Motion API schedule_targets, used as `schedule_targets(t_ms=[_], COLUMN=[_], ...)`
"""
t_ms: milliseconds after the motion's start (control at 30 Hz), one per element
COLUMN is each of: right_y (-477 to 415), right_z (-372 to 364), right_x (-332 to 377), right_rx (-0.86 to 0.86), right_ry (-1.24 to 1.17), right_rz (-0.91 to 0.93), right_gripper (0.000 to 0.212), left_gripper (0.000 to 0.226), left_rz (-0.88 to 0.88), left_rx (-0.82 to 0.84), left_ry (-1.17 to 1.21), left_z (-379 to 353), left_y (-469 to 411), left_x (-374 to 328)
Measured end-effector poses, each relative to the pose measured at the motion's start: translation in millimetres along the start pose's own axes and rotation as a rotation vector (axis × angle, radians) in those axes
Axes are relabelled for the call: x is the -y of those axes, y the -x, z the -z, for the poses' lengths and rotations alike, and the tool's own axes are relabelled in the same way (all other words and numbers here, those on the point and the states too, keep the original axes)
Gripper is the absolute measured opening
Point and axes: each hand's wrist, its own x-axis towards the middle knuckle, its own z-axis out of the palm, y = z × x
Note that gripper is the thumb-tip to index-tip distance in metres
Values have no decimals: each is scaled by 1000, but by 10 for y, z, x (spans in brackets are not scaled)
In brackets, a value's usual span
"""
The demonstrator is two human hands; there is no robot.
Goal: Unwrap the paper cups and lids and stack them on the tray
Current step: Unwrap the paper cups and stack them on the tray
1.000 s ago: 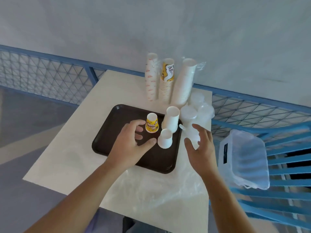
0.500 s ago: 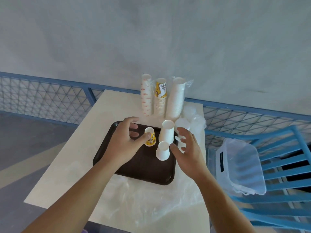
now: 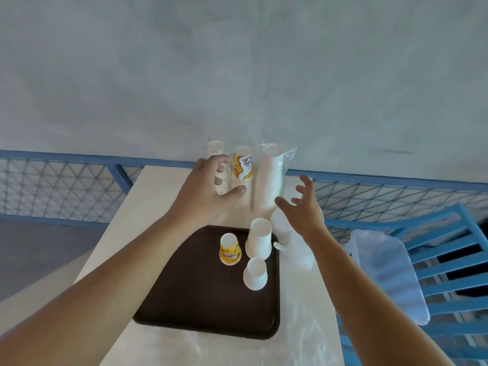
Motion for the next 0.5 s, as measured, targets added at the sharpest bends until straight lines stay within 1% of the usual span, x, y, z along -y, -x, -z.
schedule_targets(t_ms=[133,267,367,500], right_y=[-566,-999,-1232,-1437], right_z=[-257,-538,-725,-905], right_x=[-186,-367,-469,-567], right_rx=[-27,-9,-35,-70], right_ry=[24,45,59,100], right_rz=[-77,-128,-103,-117], right_gripper=[104,115,111,100], left_gripper=[61,62,61,60], left_rz=[-121,-231,-271,-292], left_rx=[51,121,172,214], left_ry=[-106,-292,-404,-479], left_z=[-60,-219,-360,-526], left_y=[-620,-1157,-1439,-1639], left_x=[229,510,668,862])
